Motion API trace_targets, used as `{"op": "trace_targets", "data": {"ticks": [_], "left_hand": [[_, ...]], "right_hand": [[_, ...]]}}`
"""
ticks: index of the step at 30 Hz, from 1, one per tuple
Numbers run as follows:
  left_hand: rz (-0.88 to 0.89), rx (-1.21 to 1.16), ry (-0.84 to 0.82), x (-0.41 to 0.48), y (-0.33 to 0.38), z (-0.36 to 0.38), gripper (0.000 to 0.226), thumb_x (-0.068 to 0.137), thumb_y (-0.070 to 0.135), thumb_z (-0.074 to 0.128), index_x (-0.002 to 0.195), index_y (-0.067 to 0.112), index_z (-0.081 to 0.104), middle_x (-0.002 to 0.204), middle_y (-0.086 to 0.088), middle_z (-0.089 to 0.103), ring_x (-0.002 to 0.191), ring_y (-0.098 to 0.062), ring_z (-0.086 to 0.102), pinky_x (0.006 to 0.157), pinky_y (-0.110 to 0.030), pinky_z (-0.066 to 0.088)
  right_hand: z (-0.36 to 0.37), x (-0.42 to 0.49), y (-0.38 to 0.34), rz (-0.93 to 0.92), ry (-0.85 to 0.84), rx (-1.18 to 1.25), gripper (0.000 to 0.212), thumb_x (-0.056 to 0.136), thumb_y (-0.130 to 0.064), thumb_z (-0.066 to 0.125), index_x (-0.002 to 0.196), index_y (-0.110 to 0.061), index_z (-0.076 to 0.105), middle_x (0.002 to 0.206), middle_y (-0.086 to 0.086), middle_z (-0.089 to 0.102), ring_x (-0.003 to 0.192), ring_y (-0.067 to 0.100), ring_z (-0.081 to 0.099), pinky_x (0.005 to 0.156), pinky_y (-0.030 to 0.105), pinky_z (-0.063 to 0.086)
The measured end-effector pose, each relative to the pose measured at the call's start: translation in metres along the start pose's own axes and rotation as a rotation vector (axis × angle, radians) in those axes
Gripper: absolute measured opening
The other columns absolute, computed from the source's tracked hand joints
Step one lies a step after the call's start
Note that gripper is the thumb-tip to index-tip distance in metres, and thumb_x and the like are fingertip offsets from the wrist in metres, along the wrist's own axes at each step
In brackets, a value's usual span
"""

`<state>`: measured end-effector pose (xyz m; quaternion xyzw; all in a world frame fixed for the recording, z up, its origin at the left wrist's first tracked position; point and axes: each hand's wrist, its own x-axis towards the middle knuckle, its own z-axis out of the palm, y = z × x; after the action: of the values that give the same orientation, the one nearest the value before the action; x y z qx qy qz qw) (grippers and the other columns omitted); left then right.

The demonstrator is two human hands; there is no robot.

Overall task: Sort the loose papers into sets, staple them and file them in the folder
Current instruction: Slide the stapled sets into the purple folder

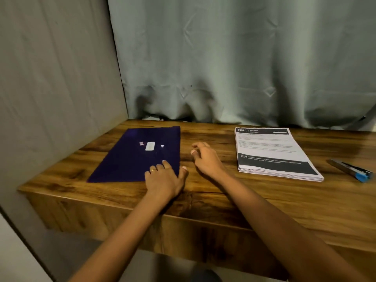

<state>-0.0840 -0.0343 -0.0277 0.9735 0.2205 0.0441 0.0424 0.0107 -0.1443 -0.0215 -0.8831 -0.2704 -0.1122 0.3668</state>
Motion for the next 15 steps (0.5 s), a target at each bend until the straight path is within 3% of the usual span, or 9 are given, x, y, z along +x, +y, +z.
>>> {"op": "trace_targets", "data": {"ticks": [4,6,8,10,13,15], "left_hand": [[0.080,0.033,0.051,-0.043,0.020,0.009,0.078,0.095,0.063,0.015,0.150,0.007,0.019,0.150,-0.015,0.034,0.135,-0.033,0.033,0.107,-0.043,0.027],[0.114,0.033,0.057,-0.061,0.026,0.010,0.075,0.096,0.061,0.015,0.149,0.008,0.022,0.149,-0.014,0.037,0.134,-0.032,0.035,0.106,-0.042,0.029],[0.151,-0.025,0.081,-0.070,0.028,0.007,0.066,0.098,0.056,0.018,0.143,0.011,0.035,0.140,-0.012,0.048,0.127,-0.030,0.043,0.101,-0.041,0.033],[0.195,-0.127,0.165,-0.064,0.022,-0.002,0.048,0.100,0.046,0.024,0.127,0.014,0.049,0.125,-0.010,0.058,0.115,-0.028,0.052,0.094,-0.042,0.038],[0.272,-0.187,0.314,-0.019,0.001,-0.015,0.034,0.101,0.029,0.034,0.123,0.011,0.051,0.121,-0.011,0.058,0.110,-0.028,0.055,0.090,-0.043,0.044],[0.284,-0.232,0.307,0.021,-0.015,-0.017,0.037,0.100,0.022,0.037,0.133,0.008,0.047,0.132,-0.014,0.052,0.121,-0.030,0.049,0.099,-0.044,0.041]], "right_hand": [[-0.004,-0.005,0.003,-0.008,-0.036,-0.005,0.038,0.098,-0.023,0.049,0.134,-0.010,0.050,0.137,0.009,0.052,0.124,0.021,0.049,0.098,0.023,0.035],[-0.003,-0.008,0.005,-0.015,-0.097,-0.019,0.040,0.099,-0.022,0.048,0.137,-0.013,0.048,0.144,0.009,0.045,0.133,0.020,0.041,0.106,0.025,0.031],[-0.004,-0.009,0.006,-0.021,-0.177,-0.062,0.040,0.100,-0.019,0.045,0.139,-0.011,0.047,0.151,0.011,0.036,0.141,0.020,0.029,0.113,0.025,0.021],[-0.006,-0.009,0.004,-0.031,-0.199,-0.100,0.039,0.100,-0.016,0.043,0.137,-0.006,0.048,0.150,0.015,0.037,0.142,0.021,0.029,0.112,0.023,0.019],[-0.008,-0.003,-0.003,0.028,-0.109,-0.088,0.041,0.099,-0.026,0.048,0.133,-0.003,0.051,0.137,0.015,0.051,0.129,0.025,0.045,0.102,0.028,0.034],[-0.003,0.003,-0.010,0.095,-0.072,-0.101,0.045,0.096,-0.035,0.052,0.126,-0.002,0.054,0.125,0.014,0.058,0.116,0.028,0.054,0.091,0.032,0.043]]}}
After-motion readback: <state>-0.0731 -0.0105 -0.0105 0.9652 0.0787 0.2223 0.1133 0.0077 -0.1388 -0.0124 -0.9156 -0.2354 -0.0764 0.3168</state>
